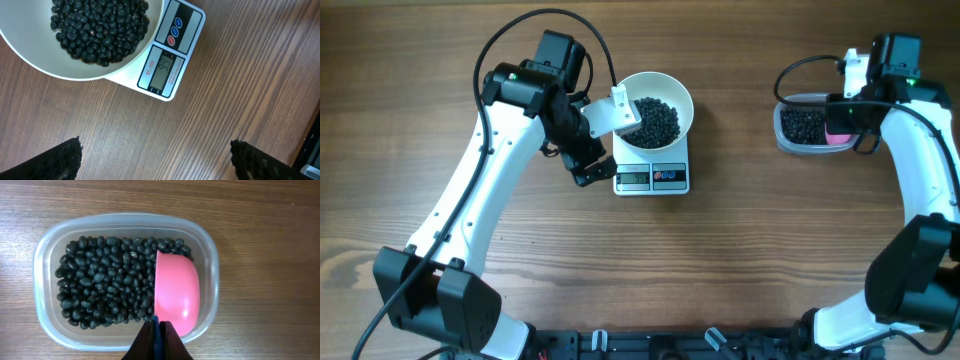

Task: Scoop item into bowl and weigh 150g on scale
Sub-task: 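Return the empty pink scoop right to the bean tub, then dip the pink scoop into the black beans in the tub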

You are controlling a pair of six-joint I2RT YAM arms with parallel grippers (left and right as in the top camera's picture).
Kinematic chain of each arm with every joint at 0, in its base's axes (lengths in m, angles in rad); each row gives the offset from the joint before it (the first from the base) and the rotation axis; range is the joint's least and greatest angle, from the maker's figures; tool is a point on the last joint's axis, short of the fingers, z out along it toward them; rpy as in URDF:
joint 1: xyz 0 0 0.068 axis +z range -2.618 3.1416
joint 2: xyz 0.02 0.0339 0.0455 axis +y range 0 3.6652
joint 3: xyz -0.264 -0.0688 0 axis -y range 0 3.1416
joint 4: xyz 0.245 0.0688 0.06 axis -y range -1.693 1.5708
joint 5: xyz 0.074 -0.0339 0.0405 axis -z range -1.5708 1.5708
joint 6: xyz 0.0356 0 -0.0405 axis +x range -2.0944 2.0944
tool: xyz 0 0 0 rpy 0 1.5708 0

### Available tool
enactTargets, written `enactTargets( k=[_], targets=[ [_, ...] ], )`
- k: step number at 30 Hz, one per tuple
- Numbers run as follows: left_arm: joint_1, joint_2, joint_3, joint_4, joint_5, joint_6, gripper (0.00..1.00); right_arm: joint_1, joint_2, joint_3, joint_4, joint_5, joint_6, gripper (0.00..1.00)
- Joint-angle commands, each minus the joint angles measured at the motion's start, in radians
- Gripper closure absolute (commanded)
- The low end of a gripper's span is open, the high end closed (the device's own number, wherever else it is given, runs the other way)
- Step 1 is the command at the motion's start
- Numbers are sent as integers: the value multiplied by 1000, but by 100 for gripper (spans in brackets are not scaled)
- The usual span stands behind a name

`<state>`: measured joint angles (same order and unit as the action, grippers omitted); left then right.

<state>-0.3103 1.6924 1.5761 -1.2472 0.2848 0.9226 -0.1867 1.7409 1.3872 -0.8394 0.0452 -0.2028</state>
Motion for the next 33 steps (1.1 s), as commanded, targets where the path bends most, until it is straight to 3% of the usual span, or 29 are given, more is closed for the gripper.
enactTargets(
  k=[1, 10, 17, 22, 33],
  targets=[
    [5, 13, -6, 2, 2, 13, 0, -3, 77, -13, -36, -32, 32, 96],
    [5, 13, -6, 2, 2, 13, 0, -3, 180, -23, -24, -341, 108, 96],
    [5, 13, -6, 2, 2, 13, 0, -26, 180, -21, 95, -348, 188, 96],
    [5, 13, -6, 2, 2, 13, 0, -74, 180, -21, 46, -488, 176, 96],
    [5, 13, -6, 2, 2, 13, 0, -199, 180, -21, 56, -555, 120, 96]
  ],
)
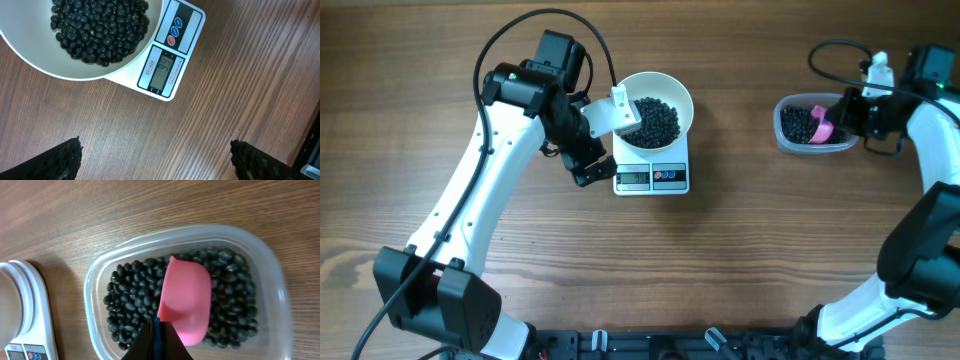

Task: Scoop item into bowl and weigh 150g on scale
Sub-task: 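Dip the pink scoop into the black beans in the tub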

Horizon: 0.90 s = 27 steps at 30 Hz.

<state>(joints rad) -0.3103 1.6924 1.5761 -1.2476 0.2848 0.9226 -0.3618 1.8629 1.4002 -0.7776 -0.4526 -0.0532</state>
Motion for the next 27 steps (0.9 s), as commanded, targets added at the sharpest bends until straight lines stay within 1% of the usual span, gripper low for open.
enactTargets(
  k=[1, 7, 11, 13, 21, 27],
  targets=[
    [5, 13, -6, 3, 2, 13, 0, -35, 58, -34, -9, -81, -37, 96],
    [5, 13, -6, 3, 2, 13, 0, -102, 55, -32, -31, -142, -107, 96],
    [5, 13, -6, 3, 2, 13, 0, -151, 39, -32, -29, -314, -136, 96],
    [5, 13, -6, 3, 2, 13, 0, -167, 37, -32, -31, -358, -135, 96],
    [5, 13, -6, 3, 2, 13, 0, -207, 37, -31, -54, -370, -130, 96],
    [5, 13, -6, 3, 2, 13, 0, -261, 37, -31, -53, -525, -130, 96]
  ],
)
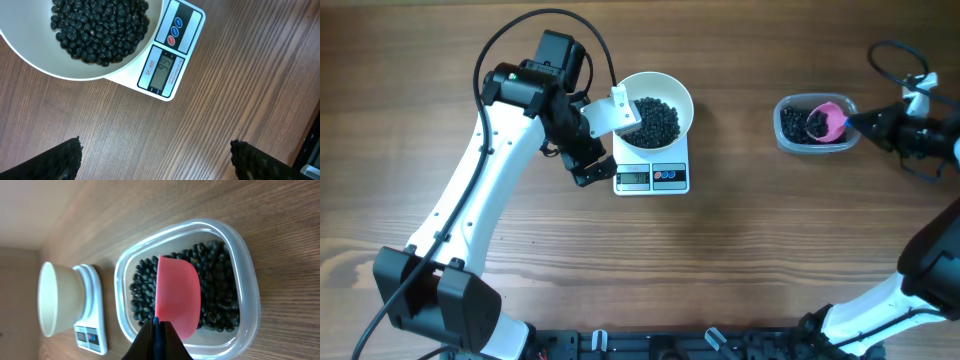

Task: Scoop item into bowl and weigh 150g on scale
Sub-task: 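Dip the pink scoop into the black beans in the tub, then lift the filled scoop up out of the bean tub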

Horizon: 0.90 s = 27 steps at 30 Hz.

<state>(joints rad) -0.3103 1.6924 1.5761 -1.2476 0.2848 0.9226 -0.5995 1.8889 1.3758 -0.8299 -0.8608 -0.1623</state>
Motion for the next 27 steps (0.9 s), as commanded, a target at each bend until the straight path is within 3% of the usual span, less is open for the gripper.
enactTargets(
  k=[1, 7, 17, 27],
  targets=[
    [5, 13, -6, 3, 2, 13, 0, -34, 11, -7, -2, -128, -21, 96],
    [5, 13, -6, 3, 2, 13, 0, -48, 11, -7, -24, -150, -21, 96],
    [5, 13, -6, 3, 2, 13, 0, -45, 11, -7, -25, -381, -21, 96],
    [5, 13, -6, 3, 2, 13, 0, 103, 11, -7, -19, -399, -19, 96]
  ],
)
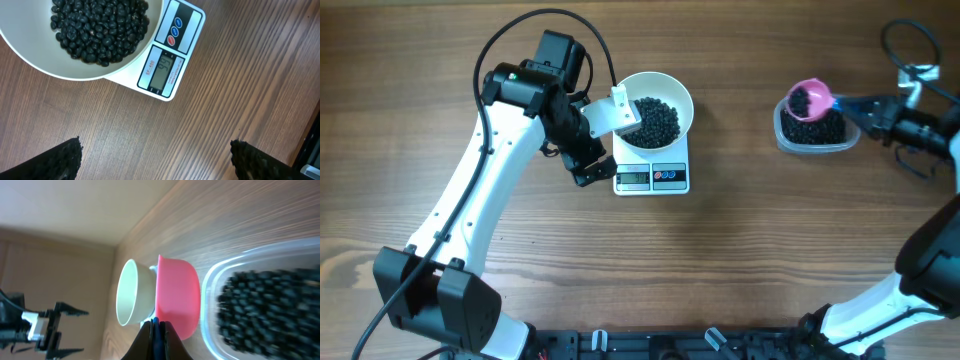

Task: Scoop item into bowl and weigh 150g on scale
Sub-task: 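Lift the filled scoop up out of the bean tub, then carry the filled scoop left over the white bowl on the scale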

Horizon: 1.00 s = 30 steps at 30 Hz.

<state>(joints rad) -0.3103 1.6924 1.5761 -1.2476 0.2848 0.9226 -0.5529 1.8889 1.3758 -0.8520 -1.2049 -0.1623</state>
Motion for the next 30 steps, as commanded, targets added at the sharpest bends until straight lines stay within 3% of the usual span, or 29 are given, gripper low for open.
enactTargets(
  k=[1, 15, 19, 21, 22, 30],
  targets=[
    [5, 13, -6, 3, 2, 13, 0, 81, 11, -7, 9, -55, -19, 96],
    [5, 13, -6, 3, 2, 13, 0, 412, -58, -7, 266, -136, 225, 95],
    [5, 13, -6, 3, 2, 13, 0, 484, -144, -7, 351, -10, 298, 95],
    [5, 13, -6, 3, 2, 13, 0, 531, -184, -7, 355, 145, 295, 96],
    [5, 13, -6, 3, 2, 13, 0, 609, -215, -7, 358, 325, 237, 96],
    [5, 13, -6, 3, 2, 13, 0, 755, -218, -7, 369, 541, 156, 96]
  ],
)
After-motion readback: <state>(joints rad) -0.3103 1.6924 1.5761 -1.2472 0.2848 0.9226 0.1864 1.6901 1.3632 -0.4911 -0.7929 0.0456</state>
